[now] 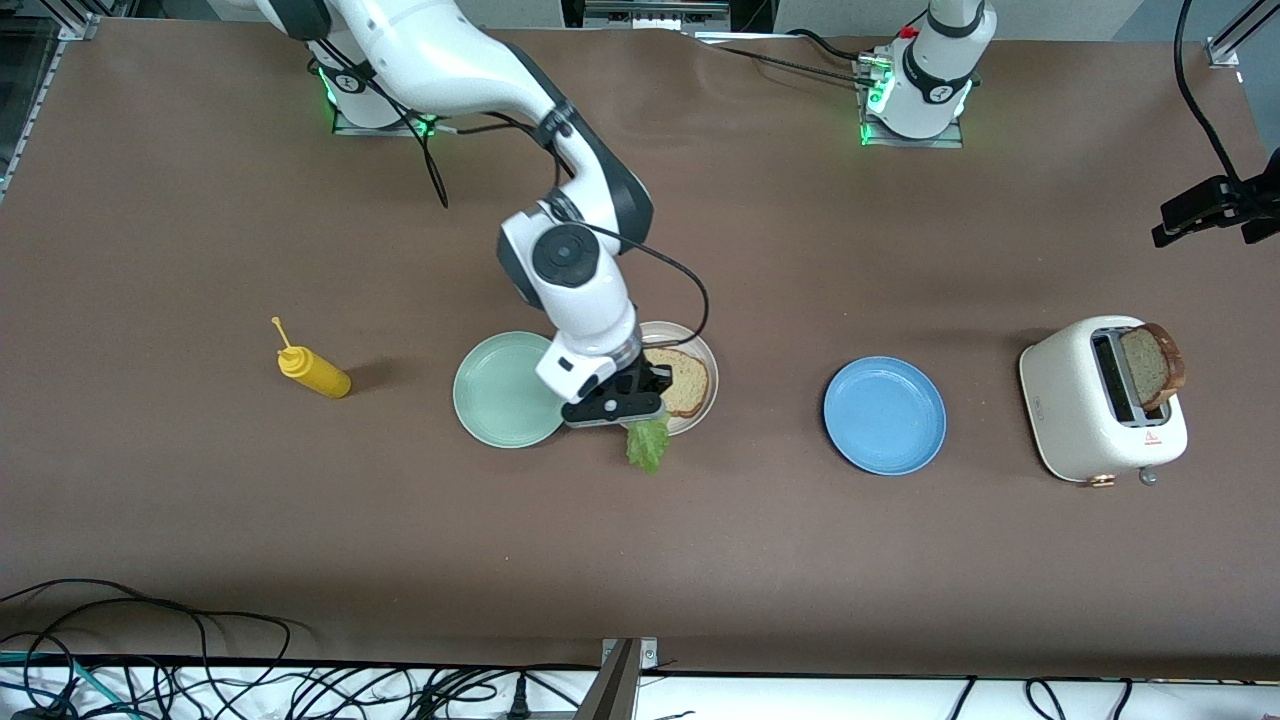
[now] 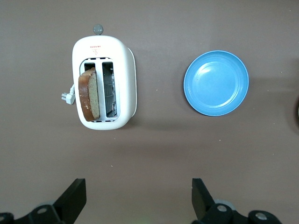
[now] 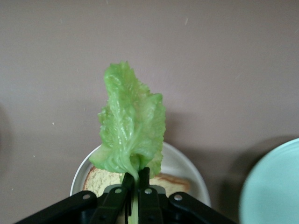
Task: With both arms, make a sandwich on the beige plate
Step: 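Carry the lettuce with the right gripper over the bread on the beige plate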
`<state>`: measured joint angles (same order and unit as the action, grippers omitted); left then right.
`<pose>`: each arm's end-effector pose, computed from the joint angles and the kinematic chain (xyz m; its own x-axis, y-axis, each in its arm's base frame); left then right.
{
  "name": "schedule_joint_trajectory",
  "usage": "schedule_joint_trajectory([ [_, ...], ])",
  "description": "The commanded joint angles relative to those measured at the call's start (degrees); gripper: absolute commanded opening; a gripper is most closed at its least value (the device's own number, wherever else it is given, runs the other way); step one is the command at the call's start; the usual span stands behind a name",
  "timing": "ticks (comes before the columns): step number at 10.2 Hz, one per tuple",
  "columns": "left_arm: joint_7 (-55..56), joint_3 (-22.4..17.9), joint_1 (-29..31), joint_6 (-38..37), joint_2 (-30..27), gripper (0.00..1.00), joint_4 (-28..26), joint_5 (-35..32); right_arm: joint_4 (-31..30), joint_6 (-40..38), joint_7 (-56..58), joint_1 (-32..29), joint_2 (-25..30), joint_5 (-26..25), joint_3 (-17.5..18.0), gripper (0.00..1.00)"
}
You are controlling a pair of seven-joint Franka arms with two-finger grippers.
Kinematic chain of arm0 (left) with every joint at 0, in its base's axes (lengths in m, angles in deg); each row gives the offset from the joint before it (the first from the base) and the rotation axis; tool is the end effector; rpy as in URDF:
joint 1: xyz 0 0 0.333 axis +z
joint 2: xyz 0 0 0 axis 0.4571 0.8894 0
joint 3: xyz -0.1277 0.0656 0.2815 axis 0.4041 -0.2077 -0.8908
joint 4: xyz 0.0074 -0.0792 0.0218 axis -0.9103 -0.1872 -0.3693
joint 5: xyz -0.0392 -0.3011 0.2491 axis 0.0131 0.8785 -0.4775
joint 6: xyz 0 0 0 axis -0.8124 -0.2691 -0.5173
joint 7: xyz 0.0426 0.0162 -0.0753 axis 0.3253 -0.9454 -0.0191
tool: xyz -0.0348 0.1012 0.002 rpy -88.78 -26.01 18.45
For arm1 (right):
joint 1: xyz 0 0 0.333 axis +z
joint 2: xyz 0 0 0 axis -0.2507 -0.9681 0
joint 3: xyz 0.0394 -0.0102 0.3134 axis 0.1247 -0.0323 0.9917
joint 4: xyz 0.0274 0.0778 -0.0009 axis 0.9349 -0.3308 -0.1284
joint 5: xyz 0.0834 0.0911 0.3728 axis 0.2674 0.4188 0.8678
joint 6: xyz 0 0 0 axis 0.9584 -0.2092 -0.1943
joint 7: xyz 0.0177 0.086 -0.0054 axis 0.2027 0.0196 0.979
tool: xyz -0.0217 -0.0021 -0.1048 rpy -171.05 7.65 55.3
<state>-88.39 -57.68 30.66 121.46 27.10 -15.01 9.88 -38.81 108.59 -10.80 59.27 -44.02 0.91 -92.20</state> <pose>0.5432 0.0670 0.6130 0.9952 0.0577 -0.0788 0.0564 -0.9982 -0.0186 0.6021 0.5070 0.2757 0.9825 0.0112 0.1857 0.0443 -0.9836 -0.1750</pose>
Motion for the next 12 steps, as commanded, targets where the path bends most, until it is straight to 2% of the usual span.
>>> schedule_joint_trajectory([
  [1, -0.07, 0.32, 0.14, -1.54, 0.54, 1.00, 1.70, -1.47, 2.17, 0.27, -4.97, 0.95, -2.89, 0.10, 0.62, 0.00],
  [6, -0.07, 0.32, 0.14, -1.54, 0.54, 1.00, 1.70, -1.47, -1.25, -1.22, -8.05, 3.84, -2.46, -1.56, -0.25, 0.00],
  [7, -0.07, 0.32, 0.14, -1.54, 0.54, 1.00, 1.70, -1.47, -1.17, -4.53, -8.05, 4.55, -2.11, -5.83, -0.78, 0.00],
  [8, -0.07, 0.32, 0.14, -1.54, 0.54, 1.00, 1.70, -1.47, -1.00, -7.96, -8.14, 4.56, -1.58, -7.96, -0.79, 0.00],
  [12, -0.07, 0.32, 0.14, -1.54, 0.54, 1.00, 1.79, -1.47, -0.91, -12.55, -10.93, 5.52, -0.34, -9.21, -0.87, 0.00],
])
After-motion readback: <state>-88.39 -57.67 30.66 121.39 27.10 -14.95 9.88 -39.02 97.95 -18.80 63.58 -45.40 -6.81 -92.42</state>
